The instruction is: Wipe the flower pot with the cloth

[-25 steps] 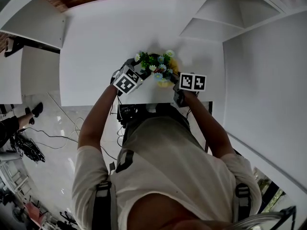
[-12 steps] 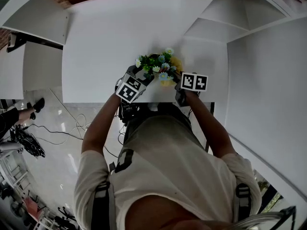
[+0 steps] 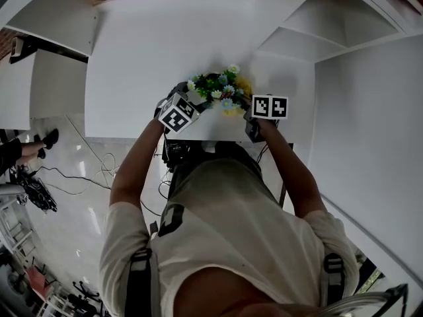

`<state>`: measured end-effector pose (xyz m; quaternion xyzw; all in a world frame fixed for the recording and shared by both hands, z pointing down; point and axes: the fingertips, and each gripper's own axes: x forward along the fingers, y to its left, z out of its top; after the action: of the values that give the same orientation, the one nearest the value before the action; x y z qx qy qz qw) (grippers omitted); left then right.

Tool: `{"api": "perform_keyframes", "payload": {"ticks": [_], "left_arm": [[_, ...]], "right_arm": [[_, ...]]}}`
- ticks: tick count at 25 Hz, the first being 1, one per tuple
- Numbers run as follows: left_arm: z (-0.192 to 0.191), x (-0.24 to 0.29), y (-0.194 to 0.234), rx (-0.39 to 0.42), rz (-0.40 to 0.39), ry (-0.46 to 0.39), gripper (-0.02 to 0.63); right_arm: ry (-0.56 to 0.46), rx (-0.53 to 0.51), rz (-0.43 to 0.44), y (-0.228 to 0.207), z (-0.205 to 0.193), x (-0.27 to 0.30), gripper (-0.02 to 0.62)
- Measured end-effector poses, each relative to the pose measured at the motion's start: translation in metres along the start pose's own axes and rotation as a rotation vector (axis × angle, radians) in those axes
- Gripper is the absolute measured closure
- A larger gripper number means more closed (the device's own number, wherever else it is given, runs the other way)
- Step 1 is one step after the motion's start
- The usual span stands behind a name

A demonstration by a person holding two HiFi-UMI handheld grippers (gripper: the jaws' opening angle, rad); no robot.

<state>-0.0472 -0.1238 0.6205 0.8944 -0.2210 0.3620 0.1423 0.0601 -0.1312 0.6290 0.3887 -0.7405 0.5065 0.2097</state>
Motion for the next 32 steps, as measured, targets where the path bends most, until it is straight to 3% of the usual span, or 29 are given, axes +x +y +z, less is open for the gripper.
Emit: {"api": "perform_keyframes", "payload": {"ticks": [8,16,23,28,32], "left_arm": [[0.006,0.009,0.006,-0.073,0.080,-0.043,0.301],[0.000,0.000,-0.001,-0.206,0.214,-0.116,0.301],[-0.004,-0.007,-0.001,-0.179,0.140,-0.117,0.296],[-0.001,-0.004,0.005,-0.139,0.137,-0.102,0.296],[0.000,0.002,0.002,-0.150,0.146,-0.100,0.296]], "right_arm": [[0.006,-0.015,-0.003,-0.002,0.000,0.005,0.480],[0.030,-0.007,0.046,0.021,-0.028,0.009,0.477],[0.002,-0.010,0.079,0.018,-0.016,-0.008,0.477],[-0.079,0.009,0.028,0.002,0.018,-0.021,0.477],[-0.045,-0.007,0.034,0.012,0.006,-0.006,0.477]]}}
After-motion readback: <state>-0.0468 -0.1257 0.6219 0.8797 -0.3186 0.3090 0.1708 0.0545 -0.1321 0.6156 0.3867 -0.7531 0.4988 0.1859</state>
